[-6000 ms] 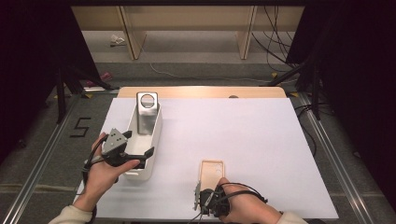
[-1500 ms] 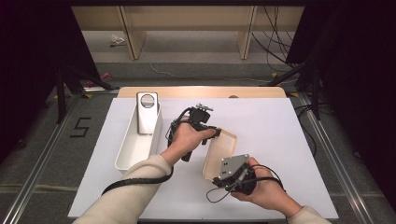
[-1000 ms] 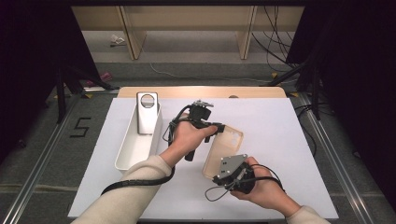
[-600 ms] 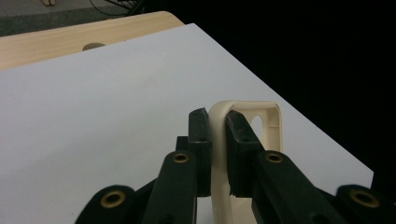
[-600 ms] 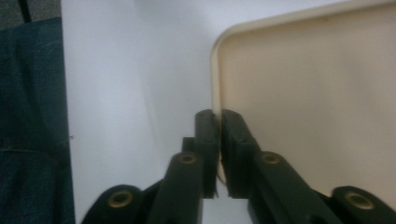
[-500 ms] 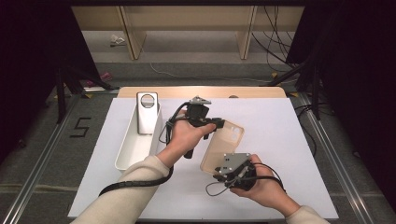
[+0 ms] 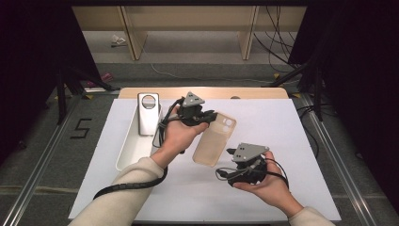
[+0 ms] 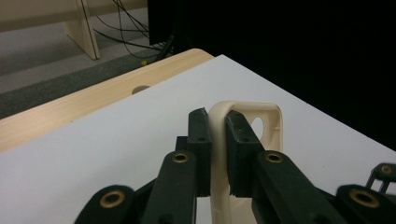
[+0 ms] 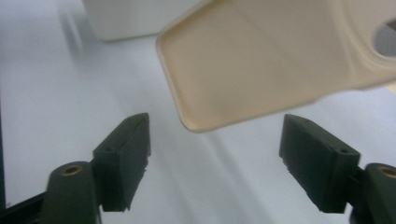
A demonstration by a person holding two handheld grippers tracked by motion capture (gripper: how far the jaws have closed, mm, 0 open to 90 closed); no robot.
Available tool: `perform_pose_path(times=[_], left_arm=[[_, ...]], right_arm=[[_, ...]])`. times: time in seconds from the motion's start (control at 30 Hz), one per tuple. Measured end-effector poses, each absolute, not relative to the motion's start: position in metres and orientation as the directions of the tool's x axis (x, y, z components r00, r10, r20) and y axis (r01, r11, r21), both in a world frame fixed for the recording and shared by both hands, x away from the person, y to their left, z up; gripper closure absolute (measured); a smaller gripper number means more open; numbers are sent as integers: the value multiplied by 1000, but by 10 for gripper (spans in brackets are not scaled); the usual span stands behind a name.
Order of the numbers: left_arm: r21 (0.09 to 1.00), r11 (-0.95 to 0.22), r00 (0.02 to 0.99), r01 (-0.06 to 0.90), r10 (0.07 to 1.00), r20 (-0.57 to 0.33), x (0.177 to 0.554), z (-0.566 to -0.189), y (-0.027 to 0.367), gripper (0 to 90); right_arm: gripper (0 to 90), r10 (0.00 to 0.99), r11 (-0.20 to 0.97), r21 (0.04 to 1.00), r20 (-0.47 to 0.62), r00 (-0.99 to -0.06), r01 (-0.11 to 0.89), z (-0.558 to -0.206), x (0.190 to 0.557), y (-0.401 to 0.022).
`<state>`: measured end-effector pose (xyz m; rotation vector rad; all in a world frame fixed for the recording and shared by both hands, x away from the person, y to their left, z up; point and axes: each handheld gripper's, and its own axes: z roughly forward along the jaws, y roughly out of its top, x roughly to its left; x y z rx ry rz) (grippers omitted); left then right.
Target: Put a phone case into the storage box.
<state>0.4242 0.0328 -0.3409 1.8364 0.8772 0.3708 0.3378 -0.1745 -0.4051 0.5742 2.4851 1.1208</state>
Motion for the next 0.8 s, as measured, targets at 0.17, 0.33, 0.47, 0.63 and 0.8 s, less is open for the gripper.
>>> perform_pose_path(times=[0.17,0.33,0.47,0.63,0.8], left_arm=[[912,-196,686,360,718,-117,425,-340,43,816],[922,-191,680,338,727,-98,425,-341,52,816],[930,-188,673,316,735,-79,425,-340,60,816],[938,-178,669,296,740,-70,425,-338,69,816],[945,-167,662,282,747,-65,425,-336,79,815]], right_arm=[[192,546,542,804,-113,-830,247,-404,344,-186],[174,599,502,822,-107,-794,268,-405,348,-198],[172,631,465,838,-87,-771,286,-404,350,-206],[171,662,423,854,-62,-747,304,-404,352,-214],[171,686,396,862,-48,-726,316,-405,353,-220]])
